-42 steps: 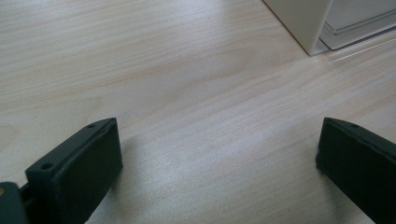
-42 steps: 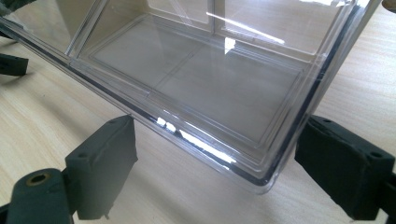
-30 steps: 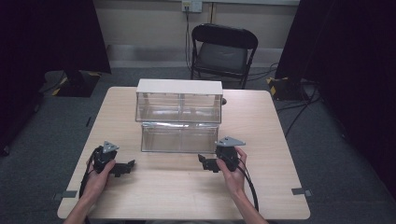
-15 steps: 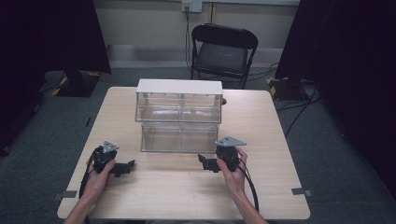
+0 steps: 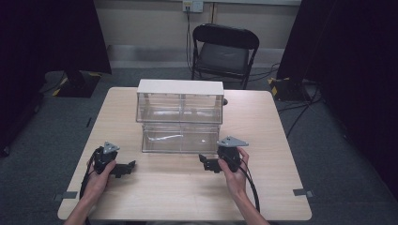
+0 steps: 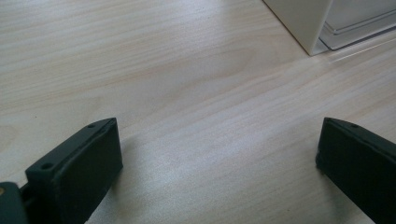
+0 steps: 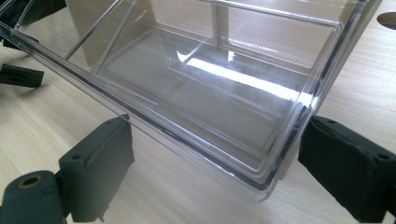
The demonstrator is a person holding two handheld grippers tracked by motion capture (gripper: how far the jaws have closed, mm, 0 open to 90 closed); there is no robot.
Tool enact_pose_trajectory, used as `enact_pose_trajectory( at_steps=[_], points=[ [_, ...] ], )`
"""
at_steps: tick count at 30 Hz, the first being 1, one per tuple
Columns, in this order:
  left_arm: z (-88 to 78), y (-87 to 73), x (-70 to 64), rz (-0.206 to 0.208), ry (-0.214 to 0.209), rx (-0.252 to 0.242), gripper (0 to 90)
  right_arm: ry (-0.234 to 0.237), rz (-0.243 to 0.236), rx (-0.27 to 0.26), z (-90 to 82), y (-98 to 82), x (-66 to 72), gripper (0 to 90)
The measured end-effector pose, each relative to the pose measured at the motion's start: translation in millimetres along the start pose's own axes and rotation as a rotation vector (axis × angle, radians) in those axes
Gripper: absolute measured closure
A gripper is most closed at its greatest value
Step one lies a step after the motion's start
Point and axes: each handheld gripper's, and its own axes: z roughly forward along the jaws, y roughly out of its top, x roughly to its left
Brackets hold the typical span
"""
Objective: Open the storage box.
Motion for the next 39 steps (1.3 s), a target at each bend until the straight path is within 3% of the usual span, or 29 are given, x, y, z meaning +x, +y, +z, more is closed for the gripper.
enact_pose_trajectory(
  at_steps=[27, 39],
  points=[
    [0.0, 0.0, 0.1, 0.001, -0.001, 0.000, 0.0, 0.022, -0.019, -0.015, -4.4, 7.4, -2.1, 6.6],
    [0.0, 0.0, 0.1, 0.001, -0.001, 0.000, 0.0, 0.002, -0.012, -0.017, -4.3, 10.2, -1.2, 5.6]
  ],
)
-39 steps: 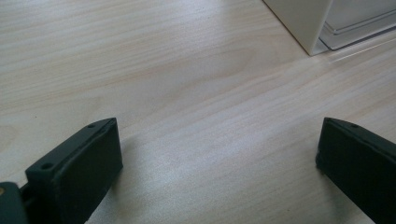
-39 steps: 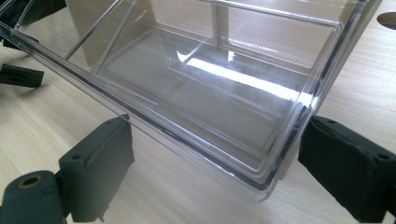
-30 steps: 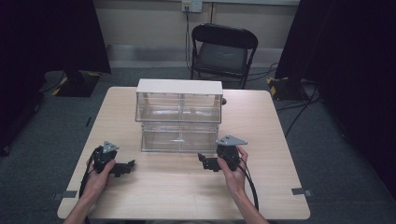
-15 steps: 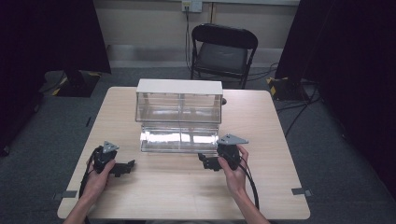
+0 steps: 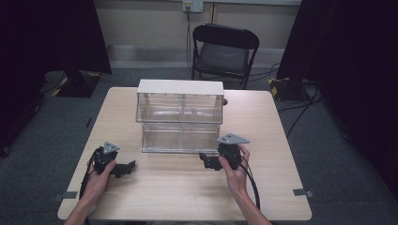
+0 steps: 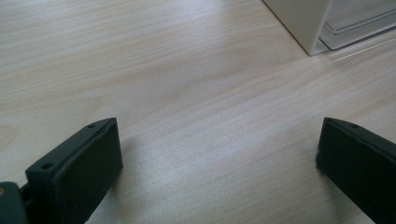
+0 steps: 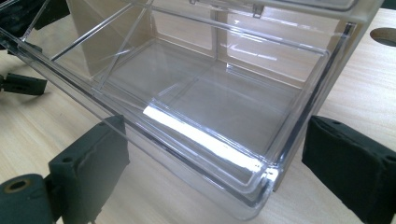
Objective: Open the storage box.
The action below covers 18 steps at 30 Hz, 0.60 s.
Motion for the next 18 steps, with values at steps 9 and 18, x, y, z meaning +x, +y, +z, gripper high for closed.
enact_pose_trajectory(
  at_steps=[9, 18],
  points=[
    [0.0, 0.0, -0.1, -0.001, -0.001, -0.001, 0.0, 0.007, 0.017, -0.021, -2.9, 6.3, -1.1, 2.9],
    [0.0, 0.0, 0.0, -0.001, -0.001, 0.000, 0.0, 0.014, 0.011, -0.024, -1.1, 9.5, -2.2, 3.1]
  ],
)
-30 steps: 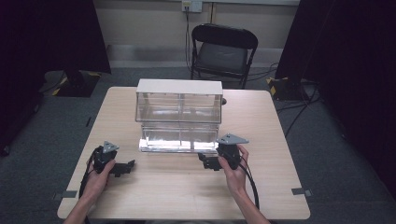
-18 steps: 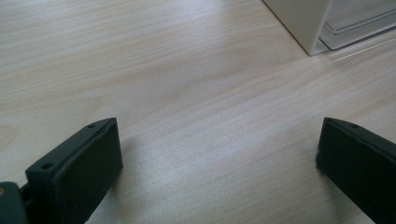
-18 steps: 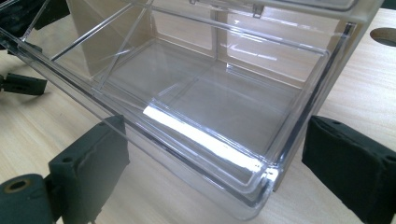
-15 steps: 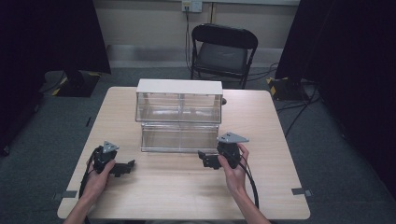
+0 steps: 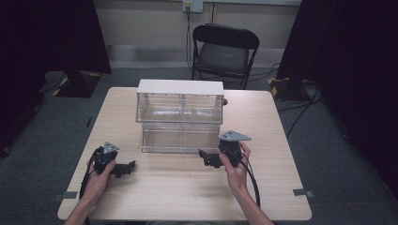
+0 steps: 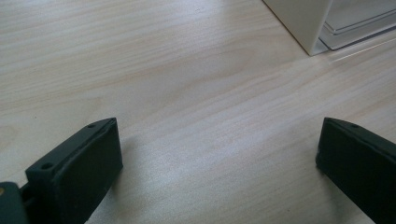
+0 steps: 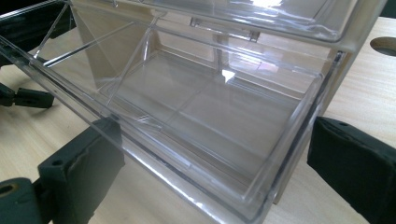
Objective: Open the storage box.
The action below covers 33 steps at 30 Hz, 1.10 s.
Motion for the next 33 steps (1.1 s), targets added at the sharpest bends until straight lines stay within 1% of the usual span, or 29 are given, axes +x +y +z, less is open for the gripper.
enact_pose_trajectory(
  at_steps=[5, 7, 15, 22, 23, 26, 33],
  points=[
    [0.0, 0.0, 0.0, 0.001, 0.001, -0.001, 0.0, 0.000, -0.003, -0.002, 1.5, 3.9, 0.2, 3.0],
    [0.0, 0.0, 0.0, 0.001, 0.001, 0.000, 0.0, -0.002, 0.004, -0.005, 1.5, 5.5, 0.5, 3.0],
    [0.0, 0.0, 0.1, 0.001, 0.001, 0.000, 0.0, -0.003, 0.008, 0.001, 4.5, 5.9, -1.4, 1.6],
    [0.0, 0.0, 0.0, 0.001, 0.001, 0.000, 0.0, -0.018, 0.016, 0.008, 7.8, 6.2, -2.4, 1.2],
    [0.0, 0.0, 0.1, 0.001, 0.001, 0.000, 0.0, -0.019, 0.010, 0.003, 8.2, 6.6, -2.9, 1.2],
    [0.0, 0.0, 0.0, 0.000, 0.001, -0.001, 0.0, -0.014, 0.019, -0.010, 7.5, 8.9, -2.9, 1.3],
    [0.0, 0.0, 0.0, 0.001, 0.001, 0.000, 0.0, -0.007, 0.017, -0.013, 8.0, 10.3, -3.5, 0.5]
  ],
)
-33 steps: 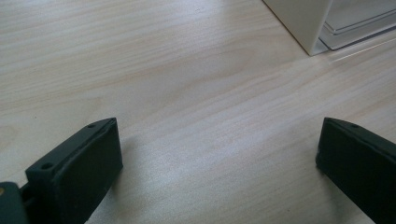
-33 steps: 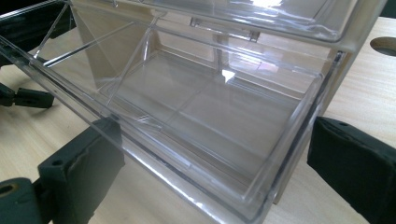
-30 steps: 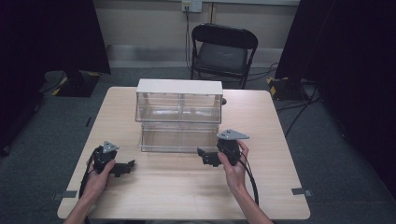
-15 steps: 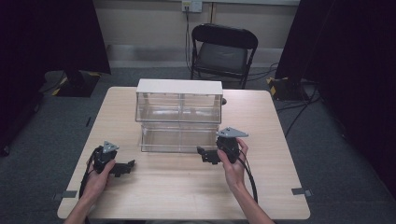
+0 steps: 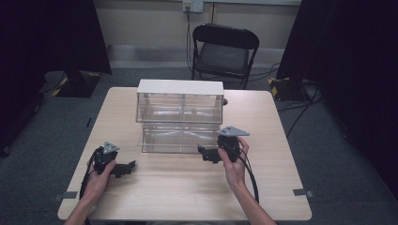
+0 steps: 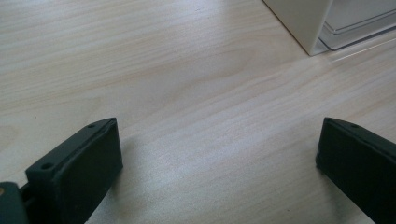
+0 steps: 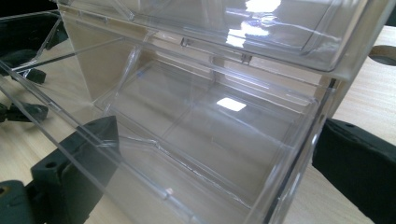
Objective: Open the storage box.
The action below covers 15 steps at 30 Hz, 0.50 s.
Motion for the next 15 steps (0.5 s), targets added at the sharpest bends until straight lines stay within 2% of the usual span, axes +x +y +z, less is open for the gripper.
enact_pose_trajectory(
  at_steps=[2, 15],
  points=[
    [0.0, 0.0, 0.0, 0.000, 0.000, 0.000, 0.0, 0.003, 0.013, -0.003, 0.0, 1.9, -0.5, 0.3],
    [0.0, 0.0, 0.0, 0.000, 0.000, 0.000, 0.0, -0.014, 0.009, -0.007, 2.9, 4.3, -1.4, 0.4]
  ],
)
